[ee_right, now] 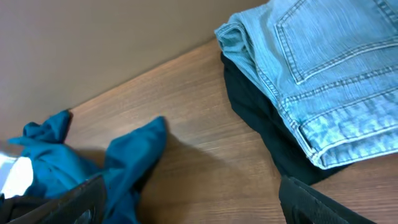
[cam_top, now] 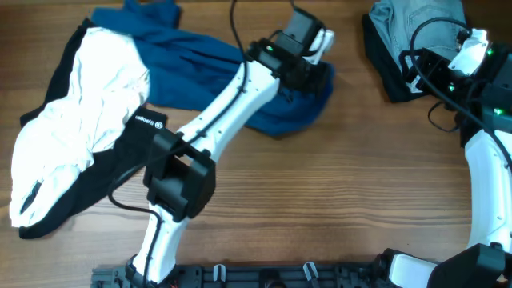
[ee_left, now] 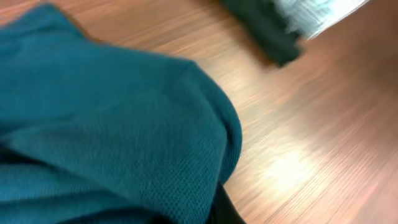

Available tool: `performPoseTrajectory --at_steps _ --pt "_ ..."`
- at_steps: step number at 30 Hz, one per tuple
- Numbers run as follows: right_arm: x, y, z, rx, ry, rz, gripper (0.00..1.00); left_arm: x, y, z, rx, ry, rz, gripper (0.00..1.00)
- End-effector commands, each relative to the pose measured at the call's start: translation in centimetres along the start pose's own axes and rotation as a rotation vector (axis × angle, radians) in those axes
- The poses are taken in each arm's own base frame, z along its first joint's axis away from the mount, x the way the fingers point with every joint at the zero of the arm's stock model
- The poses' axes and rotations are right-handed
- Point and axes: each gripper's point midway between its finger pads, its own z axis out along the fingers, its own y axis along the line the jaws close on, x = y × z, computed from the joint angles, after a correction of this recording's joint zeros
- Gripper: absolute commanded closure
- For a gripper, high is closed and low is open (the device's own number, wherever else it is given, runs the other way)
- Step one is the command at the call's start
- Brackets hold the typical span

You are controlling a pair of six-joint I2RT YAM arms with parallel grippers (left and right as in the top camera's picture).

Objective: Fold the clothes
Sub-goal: 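Pull the blue shirt out of the pile toward the table center with left gripper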

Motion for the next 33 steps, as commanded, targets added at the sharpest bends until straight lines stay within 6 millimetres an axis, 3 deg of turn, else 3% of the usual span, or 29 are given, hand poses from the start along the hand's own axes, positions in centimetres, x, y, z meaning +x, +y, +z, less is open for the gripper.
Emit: performPoseTrajectory --at_steps 1,3,5,8,10,11,12,15,16,18,19,23,28,31,33 --pt "-0.7 0.4 -0.6 -0.014 -0.014 -0.028 0.11 -0.9 -6.3 -1.0 0.173 -0.042 -0.008 0.96" --pt "-0.7 0.4 -0.6 -0.014 -0.015 -0.028 0.10 -1.1 -9.4 -1.3 0.276 -0.048 0.002 0.96" --pt "-0.7 0.4 -0.6 -0.014 -0.015 -0.028 0.10 -1.1 -11.0 -1.5 0.300 -0.054 0.028 0.96" --pt "-0.7 0.4 -0.6 -0.014 -0.014 -0.027 0.10 -1.2 -11.8 -2.1 0.308 -0.062 0.039 0.92" --pt "-0.7 0.4 -0.6 -0.014 -0.014 -0.028 0.10 -1.5 -10.9 -2.7 0.295 -0.063 0.028 0.52" --pt "-0.7 0.4 -0.6 -0.014 -0.014 -0.028 0.10 -1.7 -10.1 -3.1 0.277 -0.068 0.016 0.17" --pt "-0.7 0.4 -0.6 -0.014 -0.015 -0.027 0.09 -2.1 -9.0 -3.5 0.246 -0.080 0.001 0.00" --pt "-0.7 0.4 -0.6 -0.014 -0.014 -0.027 0.07 -5.0 -4.1 -6.9 0.125 -0.185 0.003 0.00" --pt "-0.7 0.4 -0.5 -0.014 -0.013 -0.024 0.07 -6.0 -0.4 -9.4 0.020 -0.226 -0.046 0.00" --pt "-0.7 0.4 -0.5 -0.015 -0.013 -0.025 0.07 -5.3 4.1 -11.2 -0.074 -0.199 -0.093 0.00" --pt "-0.6 0.4 -0.5 -0.015 -0.012 -0.024 0.07 -3.3 7.4 -11.9 -0.128 -0.122 -0.164 0.00" --pt "-0.4 0.8 -0.4 -0.021 -0.004 -0.028 0.07 4.4 17.6 -14.9 -0.409 0.138 -0.358 0.00" --pt "0.0 2.0 0.0 -0.044 0.009 -0.049 0.06 9.2 23.9 -15.2 -0.487 0.228 -0.505 0.00" --pt "0.1 2.0 0.0 -0.045 0.010 -0.050 0.06 13.0 27.7 -13.2 -0.506 0.254 -0.589 0.00" --pt "0.1 2.1 0.0 -0.046 0.010 -0.050 0.06 15.4 29.3 -12.0 -0.512 0.271 -0.621 0.00"
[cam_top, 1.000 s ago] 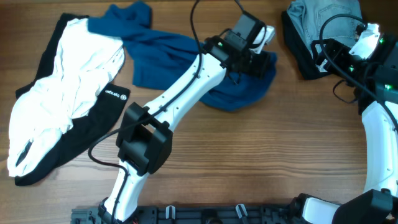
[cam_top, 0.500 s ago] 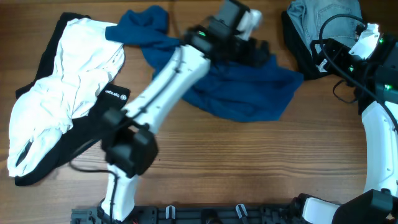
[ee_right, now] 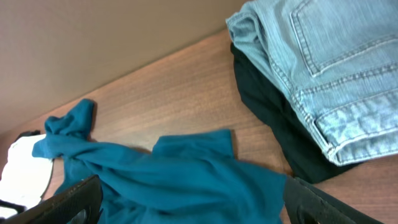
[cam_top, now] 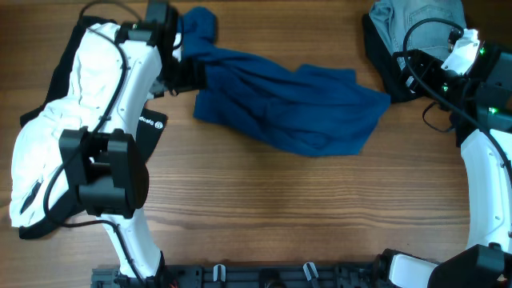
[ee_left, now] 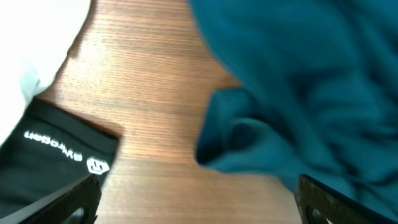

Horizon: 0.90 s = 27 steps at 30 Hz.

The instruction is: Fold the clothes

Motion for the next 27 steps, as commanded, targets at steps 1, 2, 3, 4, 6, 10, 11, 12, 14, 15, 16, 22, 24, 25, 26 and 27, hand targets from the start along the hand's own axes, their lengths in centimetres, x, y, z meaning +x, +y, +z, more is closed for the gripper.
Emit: performPoseTrajectory --at_steps 1,2,3,4,6,10,11,12,14,15,16,22,24,25,26,27 --pt "-0.7 0.9 -0.4 -0.024 -0.015 -0.033 0.07 1.8 2.4 3.3 -0.029 0.054 -0.028 0.00" --pt "-0.7 0.9 -0.4 -0.024 -0.016 -0.033 0.07 2.1 2.7 4.2 -0.021 0.055 -0.020 0.00" --pt "-0.7 0.9 -0.4 -0.024 -0.016 -0.033 0.07 2.5 2.9 4.9 -0.007 0.061 0.002 0.00" --pt "-0.7 0.9 -0.4 -0.024 -0.015 -0.033 0.06 2.9 3.2 5.4 -0.007 0.068 0.012 0.00" --pt "-0.7 0.8 -0.4 -0.024 -0.015 -0.033 0.06 4.0 4.3 6.5 -0.026 0.093 0.013 0.00" --pt "-0.7 0.8 -0.4 -0.020 -0.016 -0.033 0.07 5.8 8.6 7.9 -0.094 0.133 -0.056 0.00" --pt "-0.7 0.8 -0.4 -0.020 -0.016 -0.033 0.07 5.9 9.5 8.1 -0.097 0.137 -0.057 0.01" --pt "-0.7 0.8 -0.4 -0.020 -0.016 -0.033 0.07 5.9 10.7 8.4 -0.098 0.130 -0.066 0.00" --pt "-0.7 0.8 -0.4 -0.020 -0.015 -0.032 0.07 5.5 12.6 8.5 -0.100 0.106 -0.103 0.00" --pt "-0.6 0.8 -0.4 -0.020 -0.013 -0.030 0.07 4.9 13.6 8.5 -0.101 0.081 -0.114 0.00" --pt "-0.6 0.8 -0.4 -0.019 -0.011 -0.028 0.06 4.2 14.9 8.4 -0.109 0.053 -0.106 0.00" --pt "0.0 0.6 -0.4 -0.014 0.010 -0.029 0.06 2.3 21.7 7.6 -0.190 -0.060 -0.220 0.00" --pt "0.0 0.6 -0.4 -0.014 0.013 -0.031 0.07 2.0 24.0 7.3 -0.198 -0.095 -0.273 0.00" --pt "0.0 0.6 -0.4 -0.015 0.012 -0.031 0.07 1.9 24.2 7.1 -0.178 -0.102 -0.285 0.00" --pt "0.0 0.7 -0.4 -0.016 0.010 -0.032 0.07 1.8 23.8 6.9 -0.152 -0.109 -0.284 0.00" --pt "-0.1 0.7 -0.4 -0.020 0.006 -0.034 0.07 1.4 23.1 6.6 -0.119 -0.121 -0.278 0.00"
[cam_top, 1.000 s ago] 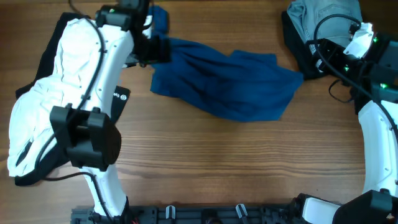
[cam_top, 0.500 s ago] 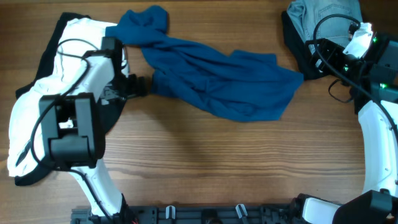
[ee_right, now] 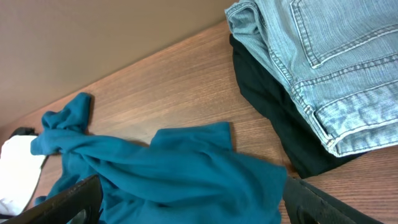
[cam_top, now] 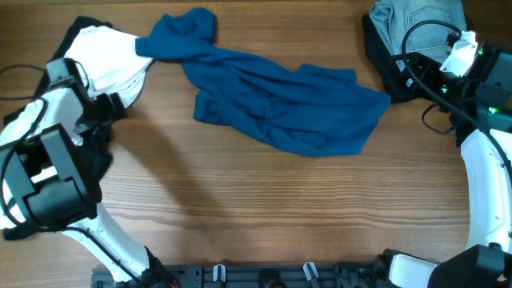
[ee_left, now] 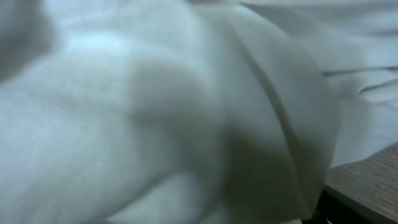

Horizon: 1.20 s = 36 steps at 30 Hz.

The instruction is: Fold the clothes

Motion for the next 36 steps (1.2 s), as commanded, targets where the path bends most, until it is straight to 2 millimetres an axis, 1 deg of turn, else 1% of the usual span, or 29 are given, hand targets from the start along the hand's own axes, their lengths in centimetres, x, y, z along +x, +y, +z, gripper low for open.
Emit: performPoseTrajectory --at_steps 1,3,4,5,6,8,10,11,12,13,14,16,17,18,20,22,24,28,31,32,34,36 --pt "-0.9 1.0 -0.4 -0.028 -0.026 -0.034 0.07 -0.2 -1.2 -1.1 0.070 -0.016 0.020 0.00" --pt "-0.8 1.9 -0.2 -0.058 -0.020 -0.048 0.08 -0.7 -2.8 -2.9 0.090 -0.051 0.049 0.00" --pt "-0.5 2.6 0.0 -0.073 -0.012 -0.072 0.08 -0.9 -3.8 -4.4 0.098 -0.076 0.066 0.00" --pt "-0.3 3.1 0.2 -0.082 -0.006 -0.082 0.08 -1.0 -4.2 -5.2 0.103 -0.088 0.073 0.00" --pt "-0.1 3.6 0.3 -0.085 0.000 -0.090 0.08 -1.0 -4.8 -6.5 0.110 -0.103 0.069 0.00" --pt "0.6 4.0 0.8 -0.063 0.018 -0.099 0.09 -0.6 -6.1 -8.9 0.151 -0.118 0.088 0.00" --pt "1.5 4.1 1.1 -0.034 0.047 -0.091 0.09 0.2 -8.2 -10.4 0.226 -0.112 0.117 0.00" --pt "2.1 4.4 1.3 -0.031 0.068 -0.082 0.09 0.8 -9.3 -10.7 0.256 -0.097 0.137 0.00" --pt "2.6 4.6 1.5 -0.034 0.086 -0.083 0.09 1.5 -10.6 -10.8 0.284 -0.078 0.163 0.00" --pt "3.2 4.8 2.1 -0.039 0.110 -0.084 0.09 2.3 -12.1 -10.5 0.306 -0.055 0.203 0.00" --pt "3.6 5.0 2.5 -0.043 0.124 -0.086 0.09 2.9 -13.2 -10.3 0.321 -0.044 0.248 0.00" --pt "4.3 5.0 3.3 -0.045 0.150 -0.086 0.09 4.7 -17.3 -10.2 0.408 -0.016 0.388 0.00" --pt "4.4 5.0 3.5 -0.045 0.155 -0.086 0.09 5.5 -18.8 -10.3 0.432 -0.011 0.442 0.00" --pt "4.3 5.0 3.5 -0.045 0.153 -0.090 0.08 6.2 -20.1 -10.5 0.442 -0.009 0.479 0.00" --pt "4.1 5.1 3.5 -0.048 0.145 -0.092 0.08 7.1 -21.8 -10.8 0.458 -0.016 0.543 0.00" --pt "4.2 5.2 3.5 -0.056 0.148 -0.092 0.08 8.0 -24.2 -11.1 0.481 -0.036 0.607 0.00" --pt "4.3 5.3 3.5 -0.063 0.150 -0.091 0.08 8.3 -25.0 -11.0 0.490 -0.042 0.627 0.00" --pt "4.4 5.4 3.5 -0.071 0.155 -0.110 0.07 9.1 -25.1 -9.9 0.488 0.006 0.617 0.00" --pt "4.5 5.4 3.4 -0.073 0.159 -0.113 0.08 10.2 -25.5 -7.9 0.511 0.069 0.616 0.00" --pt "4.5 5.4 3.4 -0.073 0.158 -0.114 0.08 10.5 -25.9 -7.2 0.521 0.083 0.625 0.00" --pt "4.4 5.5 3.5 -0.074 0.154 -0.115 0.07 10.9 -26.5 -6.5 0.540 0.092 0.634 0.00" --pt "4.4 5.4 3.4 -0.073 0.158 -0.114 0.07 10.6 -27.7 -6.6 0.556 0.051 0.674 0.00"
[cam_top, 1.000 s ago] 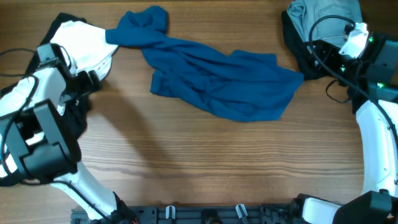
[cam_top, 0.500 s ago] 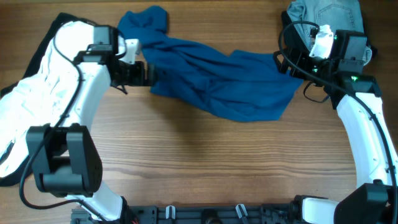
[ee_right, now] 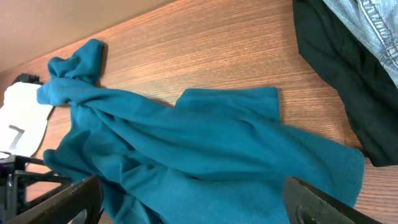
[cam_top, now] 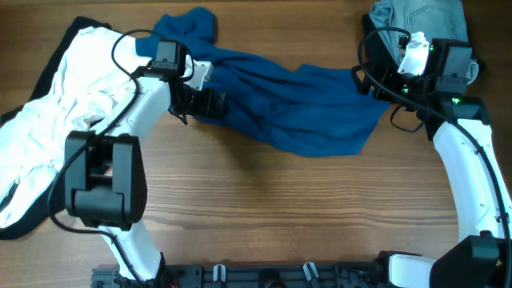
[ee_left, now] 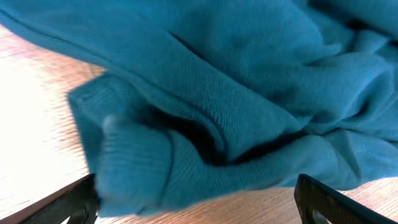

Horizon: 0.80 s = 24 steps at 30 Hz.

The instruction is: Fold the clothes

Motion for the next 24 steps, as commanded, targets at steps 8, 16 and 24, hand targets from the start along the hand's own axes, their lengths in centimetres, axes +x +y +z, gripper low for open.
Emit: performPoseTrajectory --at_steps 8,16,24 --pt "-0.5 0.3 0.1 -0.009 -0.007 -0.028 0.07 -0.7 -1.6 0.8 0.034 -0.024 0.098 0.28" --pt "-0.4 0.3 0.1 -0.008 -0.001 -0.024 0.08 4.5 -2.6 -4.5 -0.005 0.215 -0.174 0.96" --pt "3.3 -2.9 -0.4 0.175 0.131 0.098 0.13 15.0 -2.1 -10.6 -0.269 0.560 -0.535 0.96"
